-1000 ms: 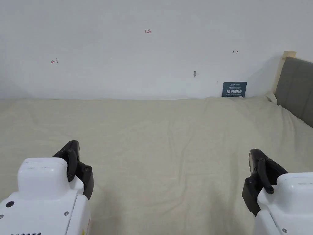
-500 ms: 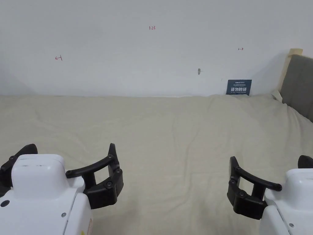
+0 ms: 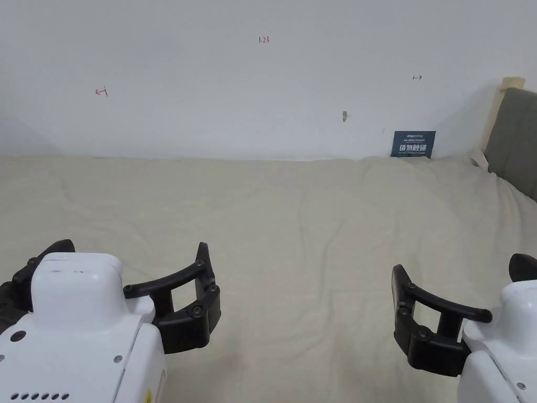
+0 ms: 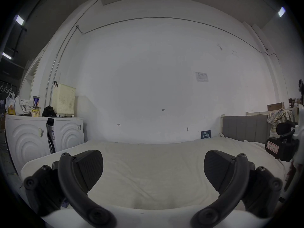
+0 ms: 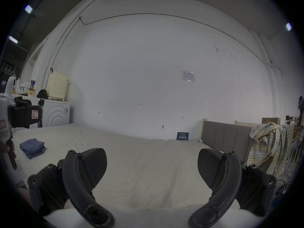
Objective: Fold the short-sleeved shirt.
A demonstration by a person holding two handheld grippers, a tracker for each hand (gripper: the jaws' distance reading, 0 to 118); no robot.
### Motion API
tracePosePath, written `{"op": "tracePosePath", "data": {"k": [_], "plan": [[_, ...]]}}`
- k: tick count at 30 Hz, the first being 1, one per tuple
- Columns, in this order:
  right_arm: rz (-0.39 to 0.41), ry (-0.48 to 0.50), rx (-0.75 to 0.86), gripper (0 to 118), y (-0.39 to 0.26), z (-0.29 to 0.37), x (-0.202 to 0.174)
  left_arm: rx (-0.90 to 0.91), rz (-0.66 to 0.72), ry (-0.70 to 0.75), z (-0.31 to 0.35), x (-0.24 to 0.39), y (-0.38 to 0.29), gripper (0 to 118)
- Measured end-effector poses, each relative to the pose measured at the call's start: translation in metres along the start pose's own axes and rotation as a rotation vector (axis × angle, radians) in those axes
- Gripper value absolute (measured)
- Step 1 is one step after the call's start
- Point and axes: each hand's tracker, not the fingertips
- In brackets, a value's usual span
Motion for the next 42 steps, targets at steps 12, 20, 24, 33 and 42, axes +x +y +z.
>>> {"op": "tracePosePath", "data": {"k": [12,20,24,33,42], "plan": [[0.002,-0.005,-0.024,112,-0.001,-0.002,-0.005,0.008,-0.017,-0.006,0.001,-0.003,0.001,118],[0.000,0.000,-0.035,112,-0.002,-0.004,-0.007,0.014,-0.011,-0.006,-0.001,-0.005,0.001,118],[0.004,0.003,-0.040,112,-0.003,-0.004,-0.008,0.019,0.009,-0.021,-0.001,-0.007,0.003,118],[0.014,0.016,-0.057,112,-0.005,-0.006,-0.010,-0.015,0.023,-0.048,-0.014,-0.009,0.011,118],[0.041,0.036,-0.075,112,-0.005,-0.007,-0.016,-0.052,-0.006,0.007,-0.022,-0.004,0.010,118]]}}
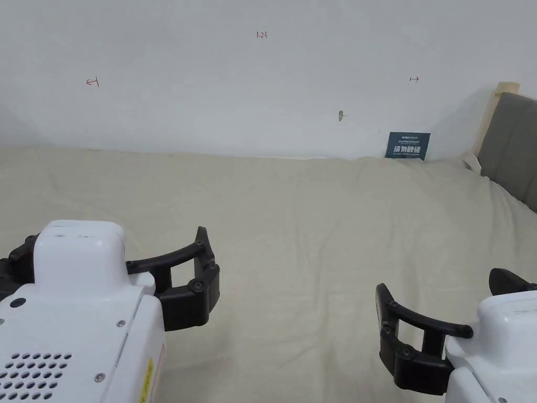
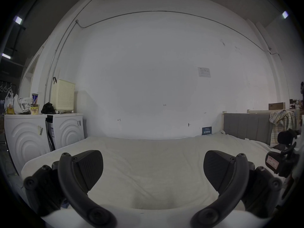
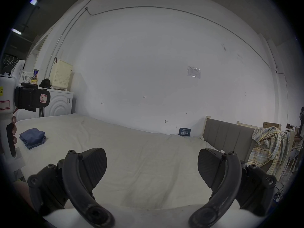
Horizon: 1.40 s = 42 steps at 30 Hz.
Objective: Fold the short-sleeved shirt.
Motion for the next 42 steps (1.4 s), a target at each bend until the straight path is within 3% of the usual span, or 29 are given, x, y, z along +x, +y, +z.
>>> {"op": "tracePosePath", "data": {"k": [8,14,21,26,42], "plan": [[0.001,0.016,-0.019,112,-0.003,-0.003,-0.004,0.025,-0.019,-0.072,0.008,0.007,-0.004,118],[0.009,0.036,-0.031,112,-0.005,-0.004,-0.007,0.007,0.077,-0.038,0.007,0.001,-0.005,118],[0.007,0.044,-0.026,112,-0.005,-0.003,-0.008,0.004,0.027,0.026,0.004,0.004,-0.009,118],[0.001,0.041,-0.027,112,-0.004,-0.004,-0.007,-0.070,0.071,-0.117,0.000,-0.001,-0.007,118],[-0.025,0.036,-0.045,112,-0.008,-0.006,-0.004,-0.003,-0.002,-0.046,0.004,0.007,-0.012,118]]}}
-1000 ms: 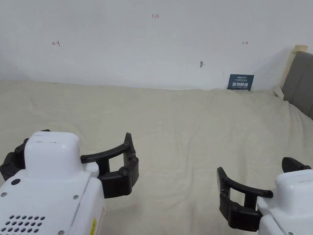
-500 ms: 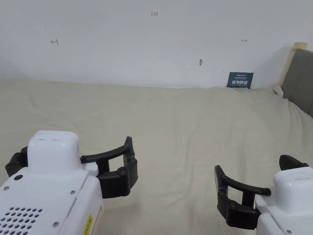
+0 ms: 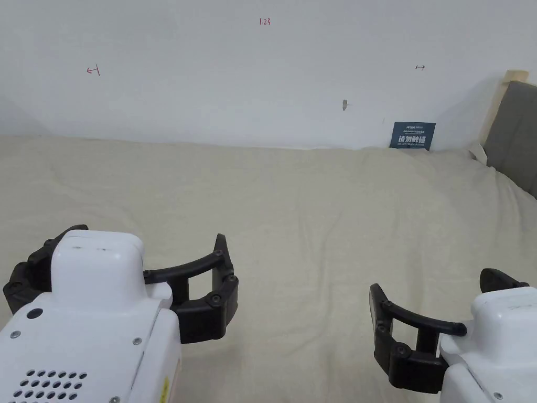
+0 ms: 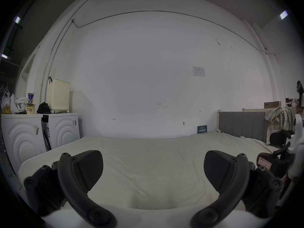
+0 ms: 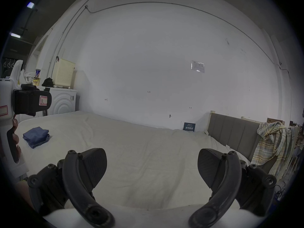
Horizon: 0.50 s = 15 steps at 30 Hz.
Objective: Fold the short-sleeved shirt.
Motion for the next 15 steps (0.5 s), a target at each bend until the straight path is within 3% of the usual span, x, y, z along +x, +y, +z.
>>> {"op": "tracePosePath", "data": {"k": [5,11,15], "plan": [[0.004,-0.003,0.004,112,0.001,0.000,0.000,-0.017,0.068,-0.011,-0.002,-0.004,0.000,118],[0.005,0.001,-0.001,112,0.001,0.000,0.000,-0.043,-0.002,-0.027,-0.002,0.004,0.000,118],[-0.006,0.008,0.001,112,0.001,0.001,-0.001,-0.082,-0.068,0.086,-0.001,0.018,-0.001,118]]}}
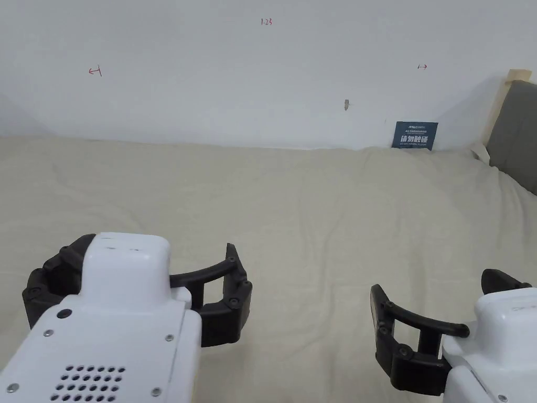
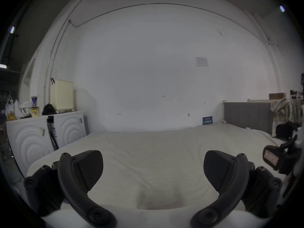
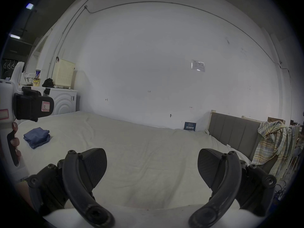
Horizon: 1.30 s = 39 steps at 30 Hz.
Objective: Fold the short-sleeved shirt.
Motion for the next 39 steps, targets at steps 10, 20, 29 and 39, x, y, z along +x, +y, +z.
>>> {"op": "tracePosePath", "data": {"k": [10,20,29,39], "plan": [[0.015,0.013,-0.001,112,0.0013,-0.0004,-0.0037,-0.020,0.046,-0.026,-0.0022,-0.0013,-0.0070,118],[0.004,0.010,0.003,112,0.0024,-0.0016,-0.0034,0.008,0.104,0.033,-0.0015,-0.0058,-0.0048,118],[-0.001,0.012,-0.003,112,0.0014,-0.0023,-0.0038,-0.040,0.104,0.002,0.0024,0.0017,-0.0100,118],[-0.006,0.004,-0.010,112,-0.0005,-0.0027,-0.0029,-0.091,0.130,-0.014,-0.0012,-0.0012,-0.0096,118]]}}
